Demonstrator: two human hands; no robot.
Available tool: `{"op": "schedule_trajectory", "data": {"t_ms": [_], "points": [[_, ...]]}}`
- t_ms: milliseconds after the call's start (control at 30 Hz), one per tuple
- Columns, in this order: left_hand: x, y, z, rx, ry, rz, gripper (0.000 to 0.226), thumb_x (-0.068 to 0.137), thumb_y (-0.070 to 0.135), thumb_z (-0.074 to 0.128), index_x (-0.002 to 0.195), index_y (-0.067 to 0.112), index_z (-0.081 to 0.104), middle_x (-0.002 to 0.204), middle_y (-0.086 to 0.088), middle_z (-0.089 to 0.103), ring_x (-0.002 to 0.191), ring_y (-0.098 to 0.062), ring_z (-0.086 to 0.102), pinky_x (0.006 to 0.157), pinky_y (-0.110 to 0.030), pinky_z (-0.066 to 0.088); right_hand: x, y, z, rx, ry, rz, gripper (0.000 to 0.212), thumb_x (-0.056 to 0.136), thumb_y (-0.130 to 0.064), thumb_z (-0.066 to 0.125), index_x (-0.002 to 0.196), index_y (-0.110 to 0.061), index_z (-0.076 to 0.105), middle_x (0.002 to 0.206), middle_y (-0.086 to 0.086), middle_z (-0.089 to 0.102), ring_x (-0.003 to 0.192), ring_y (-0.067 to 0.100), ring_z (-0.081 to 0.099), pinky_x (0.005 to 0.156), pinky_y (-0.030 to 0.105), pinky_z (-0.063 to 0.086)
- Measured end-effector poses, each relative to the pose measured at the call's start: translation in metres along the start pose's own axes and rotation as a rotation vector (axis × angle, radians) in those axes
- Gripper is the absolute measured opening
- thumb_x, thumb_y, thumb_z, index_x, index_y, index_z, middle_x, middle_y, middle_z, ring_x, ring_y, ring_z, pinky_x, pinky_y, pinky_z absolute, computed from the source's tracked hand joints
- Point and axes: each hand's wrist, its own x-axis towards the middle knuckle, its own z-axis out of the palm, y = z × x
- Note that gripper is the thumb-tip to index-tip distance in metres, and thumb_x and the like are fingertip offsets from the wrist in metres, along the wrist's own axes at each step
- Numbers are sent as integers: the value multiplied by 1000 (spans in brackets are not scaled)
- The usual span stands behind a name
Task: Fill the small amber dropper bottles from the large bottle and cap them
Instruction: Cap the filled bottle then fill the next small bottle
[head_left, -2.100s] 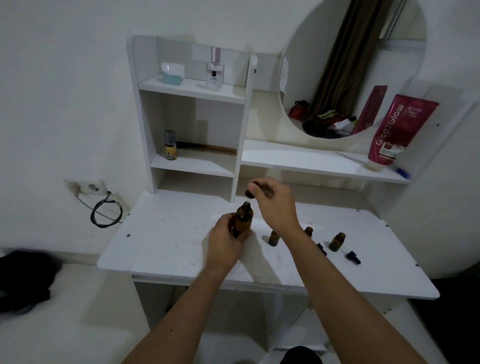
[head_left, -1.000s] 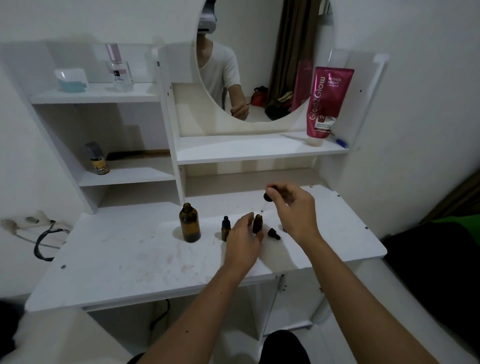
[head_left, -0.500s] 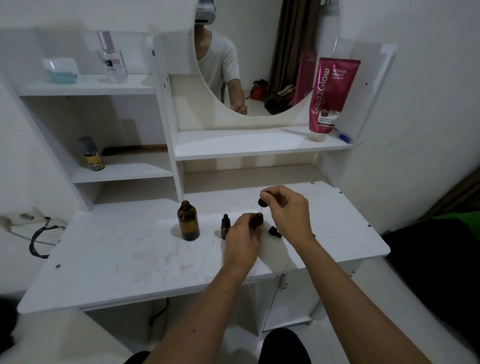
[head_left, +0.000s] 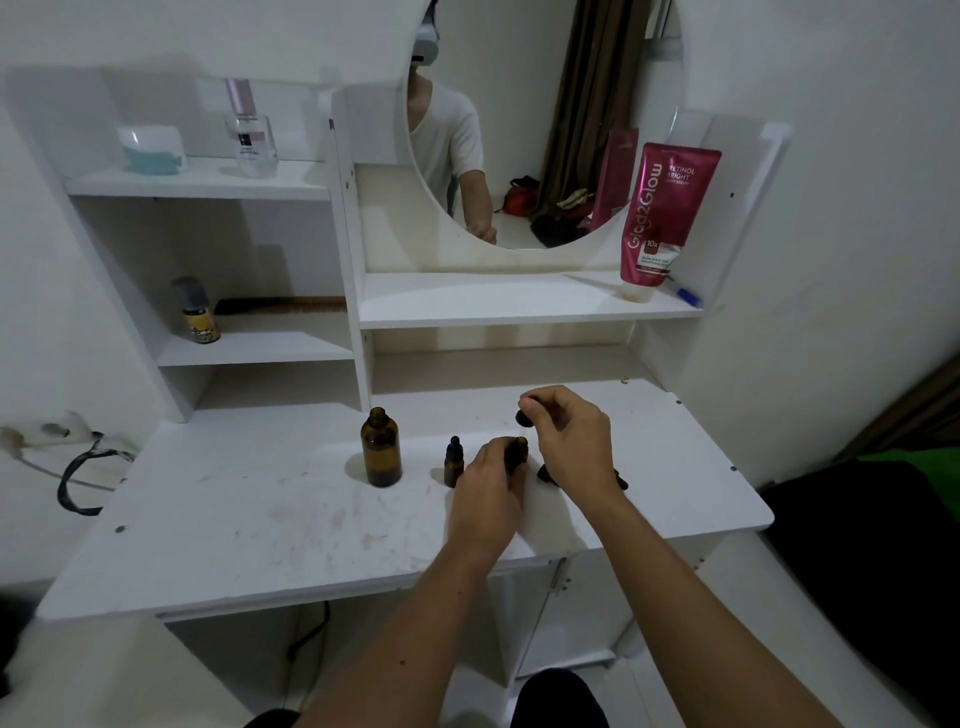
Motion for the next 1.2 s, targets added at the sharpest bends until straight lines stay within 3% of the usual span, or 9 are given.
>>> {"op": "schedule_trajectory", "data": {"t_ms": [167, 367, 467, 600, 700, 800, 933, 1067, 1200], "points": [[-10, 6, -6, 25, -27, -60, 51, 104, 36, 55, 150, 18, 43, 147, 0, 54, 127, -19, 57, 107, -36, 49, -3, -13, -7, 15, 27, -54, 11, 99, -14, 69, 106, -11, 77, 89, -3, 79, 84, 3, 75, 83, 16, 57], [-37, 1, -27, -5, -91, -53, 58, 101, 41, 58, 153, 24, 37, 153, 6, 49, 138, -15, 49, 114, -38, 44, -5, -43, -9, -11, 146, -206, 12, 100, -16, 69, 108, -12, 76, 90, -3, 79, 86, 5, 76, 85, 16, 58], [-46, -9, -50, -44, -91, -48, 49, 99, 40, 63, 144, 27, 48, 142, 10, 60, 130, -9, 56, 112, -39, 47, -9, -59, 2, 59, 114, -208, 14, 100, -17, 69, 110, -11, 76, 92, -5, 78, 88, 2, 74, 85, 14, 56], [-55, -27, -94, -121, -6, -49, 32, 97, 28, 69, 127, 20, 64, 116, 11, 70, 105, -2, 66, 98, -29, 57, -12, -78, 28, 173, 31, -161, 15, 100, -19, 69, 112, -13, 76, 98, -7, 77, 93, 1, 73, 87, 12, 55], [-57, -43, -124, -144, 67, -82, 28, 92, 28, 75, 118, 22, 66, 101, 12, 70, 93, -7, 68, 82, -17, 58, -14, -89, 50, 240, -2, -130, 17, 100, -21, 70, 113, -12, 76, 101, -6, 78, 97, 3, 74, 90, 17, 57], [-54, -51, -143, -146, 139, -169, 38, 82, 35, 84, 109, 24, 60, 101, 13, 66, 89, -9, 66, 73, -14, 52, -14, -98, 66, 272, -6, -131, 18, 100, -20, 69, 114, -10, 76, 102, -3, 79, 99, 5, 74, 91, 18, 57], [-43, -55, -146, -156, 212, -207, 59, 73, 35, 92, 114, 24, 50, 109, 11, 59, 95, -10, 60, 80, -20, 51, -11, -110, 78, 316, 1, -133, 16, 100, -18, 69, 113, -12, 76, 102, -5, 78, 98, 3, 73, 91, 15, 55], [-26, -62, -138, -186, 217, -227, 79, 73, 31, 92, 134, 23, 43, 132, 9, 53, 112, -13, 56, 98, -26, 50, -6, -113, 83, 311, 2, -157, 16, 100, -18, 69, 114, -13, 75, 102, -9, 77, 99, 1, 73, 92, 16, 56], [-18, -69, -131, -186, 193, -260, 70, 80, 35, 86, 137, 24, 46, 132, 7, 61, 113, -15, 62, 95, -27, 54, 1, -106, 90, 270, -40, -155, 15, 100, -19, 69, 112, -14, 76, 101, -5, 78, 99, 6, 74, 93, 20, 57]]}}
